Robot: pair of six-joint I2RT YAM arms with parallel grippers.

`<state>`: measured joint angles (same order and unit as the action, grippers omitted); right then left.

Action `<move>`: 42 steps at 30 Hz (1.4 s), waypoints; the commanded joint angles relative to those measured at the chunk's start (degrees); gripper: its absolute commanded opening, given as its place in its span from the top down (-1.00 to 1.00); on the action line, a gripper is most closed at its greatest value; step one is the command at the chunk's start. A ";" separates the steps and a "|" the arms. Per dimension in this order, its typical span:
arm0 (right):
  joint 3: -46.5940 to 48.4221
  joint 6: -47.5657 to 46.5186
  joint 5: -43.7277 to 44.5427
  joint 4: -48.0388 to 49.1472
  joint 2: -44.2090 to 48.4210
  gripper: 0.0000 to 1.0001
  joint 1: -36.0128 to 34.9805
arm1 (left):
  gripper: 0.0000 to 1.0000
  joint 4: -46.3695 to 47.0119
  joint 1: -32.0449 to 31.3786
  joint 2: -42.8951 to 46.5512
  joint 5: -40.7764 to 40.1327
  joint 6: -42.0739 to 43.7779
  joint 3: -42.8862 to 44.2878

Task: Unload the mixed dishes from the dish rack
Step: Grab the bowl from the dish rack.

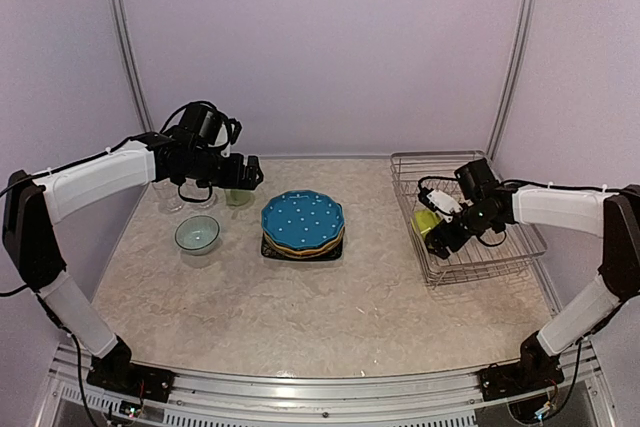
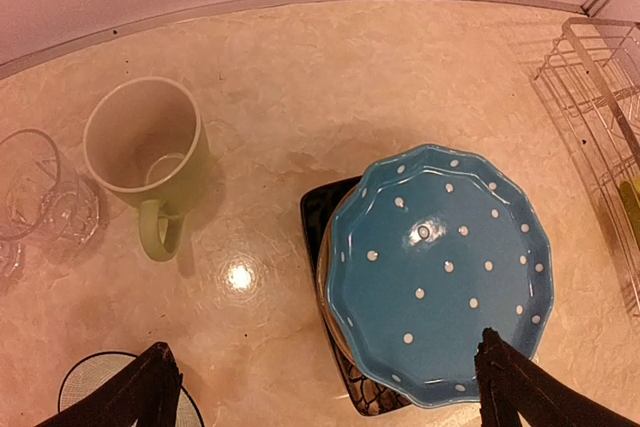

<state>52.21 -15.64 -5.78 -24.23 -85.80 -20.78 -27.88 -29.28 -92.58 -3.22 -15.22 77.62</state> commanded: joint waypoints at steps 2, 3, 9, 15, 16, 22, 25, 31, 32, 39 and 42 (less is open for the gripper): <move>-3.38 0.21 1.39 5.51 0.18 -0.74 -0.93 | -0.98 0.54 0.45 0.36 0.59 -0.97 -0.41; -4.33 0.32 1.76 6.88 0.77 -0.73 -0.93 | -0.98 0.51 0.45 0.44 0.65 -1.09 -0.45; -7.31 0.07 2.96 12.35 3.62 -0.83 -1.54 | -0.98 0.52 0.45 0.81 0.72 -1.21 -0.53; -7.46 -1.09 2.81 14.65 2.31 -0.86 -2.34 | -0.97 0.44 0.53 0.64 0.95 -0.97 -0.17; -7.65 -1.19 2.94 15.32 2.15 -0.85 -2.49 | -0.97 0.40 0.54 0.67 1.02 -0.97 -0.13; -9.05 -1.43 5.26 18.24 1.69 -0.77 -3.21 | -0.98 0.35 0.62 0.99 0.95 -0.87 -0.29; -9.23 -1.55 7.38 18.53 2.02 -0.67 -3.31 | -0.98 0.24 0.63 1.25 0.99 -0.86 -0.57; -8.56 -1.56 9.25 17.41 3.68 -0.40 -3.31 | -0.98 0.28 0.71 1.38 1.12 -0.60 -0.64; -8.41 -1.50 9.22 17.18 3.97 -0.37 -3.31 | -0.98 0.26 0.71 1.35 1.12 -0.60 -0.62; -7.34 -0.76 9.36 15.40 5.92 -0.08 -3.31 | -0.98 0.60 0.80 1.41 0.79 -0.68 -0.72; -7.12 -0.19 9.52 14.96 6.68 -0.04 -3.35 | -0.98 0.66 0.80 1.49 0.57 -0.77 -0.80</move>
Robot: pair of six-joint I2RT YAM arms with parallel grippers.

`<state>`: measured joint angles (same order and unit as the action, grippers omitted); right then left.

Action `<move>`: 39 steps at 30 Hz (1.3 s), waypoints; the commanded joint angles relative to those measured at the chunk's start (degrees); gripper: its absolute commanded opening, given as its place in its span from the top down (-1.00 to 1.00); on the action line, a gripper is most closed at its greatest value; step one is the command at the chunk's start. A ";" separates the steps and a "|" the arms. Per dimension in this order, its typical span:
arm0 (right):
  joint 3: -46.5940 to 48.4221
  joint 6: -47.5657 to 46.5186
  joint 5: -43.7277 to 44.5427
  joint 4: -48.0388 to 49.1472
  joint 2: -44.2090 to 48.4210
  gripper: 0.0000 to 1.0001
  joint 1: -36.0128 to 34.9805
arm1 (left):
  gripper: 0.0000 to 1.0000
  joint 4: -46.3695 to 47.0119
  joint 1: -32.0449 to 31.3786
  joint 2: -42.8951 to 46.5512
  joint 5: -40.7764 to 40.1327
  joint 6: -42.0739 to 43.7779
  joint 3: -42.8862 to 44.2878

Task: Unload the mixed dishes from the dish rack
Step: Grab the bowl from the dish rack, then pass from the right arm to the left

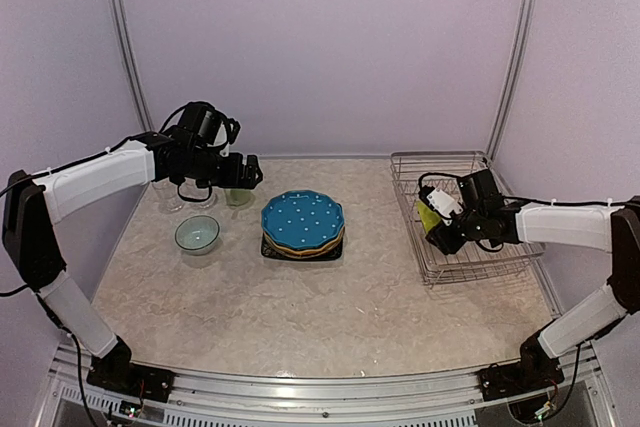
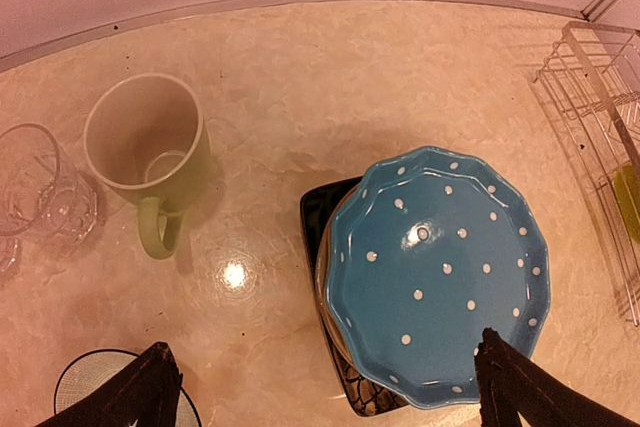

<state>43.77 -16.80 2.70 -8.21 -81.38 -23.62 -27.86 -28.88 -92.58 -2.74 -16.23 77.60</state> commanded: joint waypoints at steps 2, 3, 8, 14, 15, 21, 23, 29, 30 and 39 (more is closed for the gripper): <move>1.32 1.35 1.15 -1.19 2.84 -0.02 -0.48 | -0.98 0.67 0.41 1.52 -0.20 0.23 -0.72; 1.32 1.40 1.09 -1.27 3.08 -0.02 -0.47 | -0.98 0.67 0.41 1.56 -0.28 0.21 -0.72; 1.87 2.24 0.36 -1.84 4.39 0.04 -0.42 | -0.97 0.90 0.41 1.61 -0.75 0.53 -0.62; 2.70 3.35 -0.21 -2.32 6.30 0.10 -0.13 | -0.98 1.31 0.41 1.27 -0.92 1.06 0.13; 2.80 3.54 -0.36 -2.45 6.59 0.11 -0.09 | -0.98 1.31 0.41 1.26 -0.96 1.22 0.32; 3.38 4.93 -2.03 -4.20 8.66 0.14 0.36 | -0.98 1.14 0.25 0.84 -1.32 2.50 1.65; 3.55 5.67 -2.59 -4.84 9.44 0.15 0.79 | -0.98 1.42 0.08 1.06 -1.28 3.67 1.86; 4.46 7.29 -5.42 -6.98 11.46 0.19 1.11 | -0.97 13.61 -0.92 3.81 6.79 11.12 -1.91; 4.68 7.37 -5.69 -7.37 11.83 0.20 1.07 | -0.98 15.30 -1.22 3.79 7.94 12.21 -2.03; 13.88 6.92 -9.18 -13.08 12.43 0.23 1.16 | -0.98 24.88 -4.73 1.02 15.75 21.48 -0.62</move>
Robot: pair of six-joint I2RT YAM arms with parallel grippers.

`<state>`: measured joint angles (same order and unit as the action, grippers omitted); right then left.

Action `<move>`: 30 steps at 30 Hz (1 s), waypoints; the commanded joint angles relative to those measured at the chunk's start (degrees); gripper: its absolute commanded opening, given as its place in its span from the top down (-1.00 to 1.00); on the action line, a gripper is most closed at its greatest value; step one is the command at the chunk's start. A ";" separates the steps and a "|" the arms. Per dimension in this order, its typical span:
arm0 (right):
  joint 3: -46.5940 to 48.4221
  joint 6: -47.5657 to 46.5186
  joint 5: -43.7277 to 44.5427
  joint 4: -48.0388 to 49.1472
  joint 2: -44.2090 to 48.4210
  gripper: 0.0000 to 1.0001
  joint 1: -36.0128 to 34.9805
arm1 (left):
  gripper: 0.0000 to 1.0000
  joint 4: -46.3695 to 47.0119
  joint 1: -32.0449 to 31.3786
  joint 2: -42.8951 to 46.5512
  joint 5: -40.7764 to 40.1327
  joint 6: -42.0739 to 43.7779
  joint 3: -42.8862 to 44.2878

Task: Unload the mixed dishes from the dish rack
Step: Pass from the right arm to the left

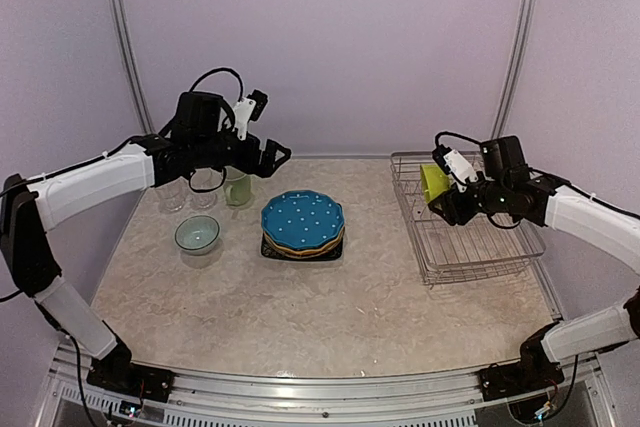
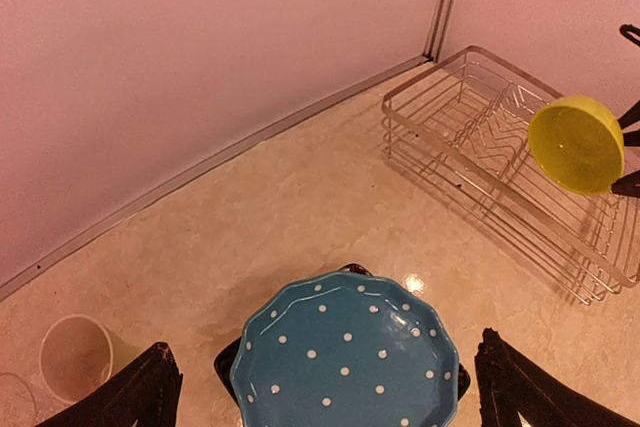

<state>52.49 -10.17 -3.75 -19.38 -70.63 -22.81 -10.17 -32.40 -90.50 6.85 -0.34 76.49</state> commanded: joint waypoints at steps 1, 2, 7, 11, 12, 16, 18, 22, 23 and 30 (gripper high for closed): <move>5.95 0.25 -3.49 -2.35 1.72 0.23 0.31 | -0.97 7.76 -1.37 -1.32 8.53 6.29 0.77; 6.69 0.24 -4.22 -2.94 1.72 0.23 0.31 | -0.96 7.86 -1.62 -1.62 11.41 7.38 1.32; 9.56 1.81 -11.41 -3.52 1.47 0.24 0.31 | -0.92 8.53 -5.18 -3.39 15.77 16.01 3.37; 10.68 4.12 -17.57 -3.12 0.86 0.24 -0.02 | -0.88 9.13 -7.18 -4.98 16.13 19.12 5.10; 10.82 4.68 -18.60 -2.90 0.85 0.24 -0.25 | -0.87 9.34 -7.54 -5.18 16.43 19.52 5.41; 10.56 8.10 -23.68 -0.91 1.11 0.24 -0.90 | -0.84 8.80 -9.18 -6.44 17.48 22.58 6.88; 10.21 9.82 -26.35 0.41 1.03 0.24 -1.25 | -0.83 8.20 -9.82 -7.28 17.96 23.09 7.82; 9.82 12.92 -30.07 2.26 0.43 0.24 -2.82 | -0.79 7.50 -11.10 -8.23 18.95 23.98 9.04; 9.89 13.29 -30.43 2.55 0.27 0.24 -3.28 | -0.78 7.53 -11.30 -8.43 18.65 23.95 9.28; 11.03 15.26 -33.83 3.89 -2.18 0.25 -6.87 | -0.66 7.56 -12.19 -10.23 18.70 22.39 11.55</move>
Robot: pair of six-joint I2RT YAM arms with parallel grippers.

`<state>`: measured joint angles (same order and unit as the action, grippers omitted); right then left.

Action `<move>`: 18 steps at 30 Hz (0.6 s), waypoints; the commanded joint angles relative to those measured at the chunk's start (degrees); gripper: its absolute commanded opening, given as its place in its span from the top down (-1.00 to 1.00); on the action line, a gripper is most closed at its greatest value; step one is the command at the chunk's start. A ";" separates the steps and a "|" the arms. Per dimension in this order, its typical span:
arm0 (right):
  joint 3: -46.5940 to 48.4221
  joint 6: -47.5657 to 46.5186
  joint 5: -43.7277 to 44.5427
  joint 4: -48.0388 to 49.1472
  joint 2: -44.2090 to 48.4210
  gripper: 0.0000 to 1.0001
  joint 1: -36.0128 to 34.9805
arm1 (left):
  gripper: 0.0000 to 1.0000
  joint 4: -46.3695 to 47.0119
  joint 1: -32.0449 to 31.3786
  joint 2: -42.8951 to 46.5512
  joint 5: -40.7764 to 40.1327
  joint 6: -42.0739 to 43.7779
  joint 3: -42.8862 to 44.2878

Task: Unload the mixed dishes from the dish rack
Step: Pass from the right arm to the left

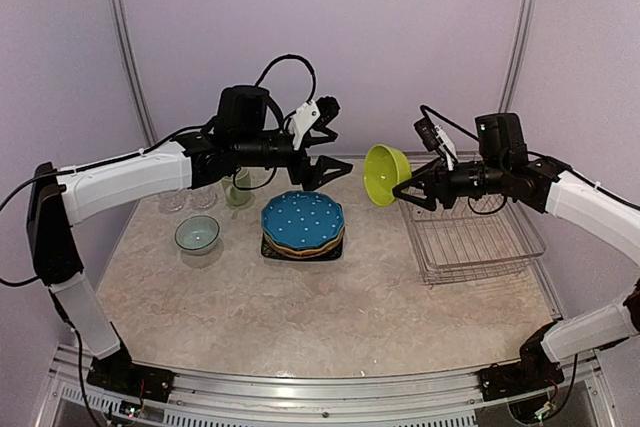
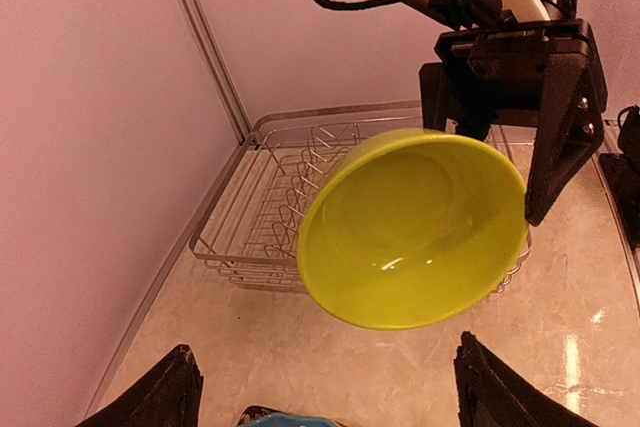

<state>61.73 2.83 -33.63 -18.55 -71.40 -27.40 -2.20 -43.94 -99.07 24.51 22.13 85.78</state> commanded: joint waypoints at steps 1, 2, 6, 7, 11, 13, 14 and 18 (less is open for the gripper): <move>1.92 2.53 -4.21 3.45 -1.75 0.25 -2.76 | -0.63 -0.39 -0.77 -1.85 1.13 -0.20 2.55; 2.22 2.75 -4.43 3.71 -2.06 0.25 -3.35 | -0.61 -0.43 -0.93 -2.15 1.23 -0.44 2.88; 3.79 2.49 -4.83 3.74 -3.52 0.25 -5.45 | -0.48 -0.57 -1.46 -3.25 1.29 -0.52 3.81; 4.27 2.46 -4.99 3.75 -3.83 0.26 -5.85 | -0.41 -0.64 -1.61 -3.46 1.25 -0.47 3.93; 5.44 2.62 -6.27 3.98 -4.83 0.26 -6.73 | -0.17 -0.88 -1.85 -4.00 1.50 -0.32 3.96; 6.19 2.42 -6.85 3.44 -5.34 0.26 -6.95 | 0.00 -1.55 -1.93 -4.16 1.50 0.43 4.04; 6.39 2.32 -7.08 2.98 -5.60 0.26 -6.97 | 0.10 -1.81 -1.94 -4.26 1.38 0.86 4.05; 6.32 1.75 -7.24 2.29 -5.87 0.27 -7.10 | 0.69 -2.00 -1.93 -4.38 0.15 1.62 3.84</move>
<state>66.70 5.23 -39.29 -17.08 -76.62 -33.80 -2.79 -45.52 -102.24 25.02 22.63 88.47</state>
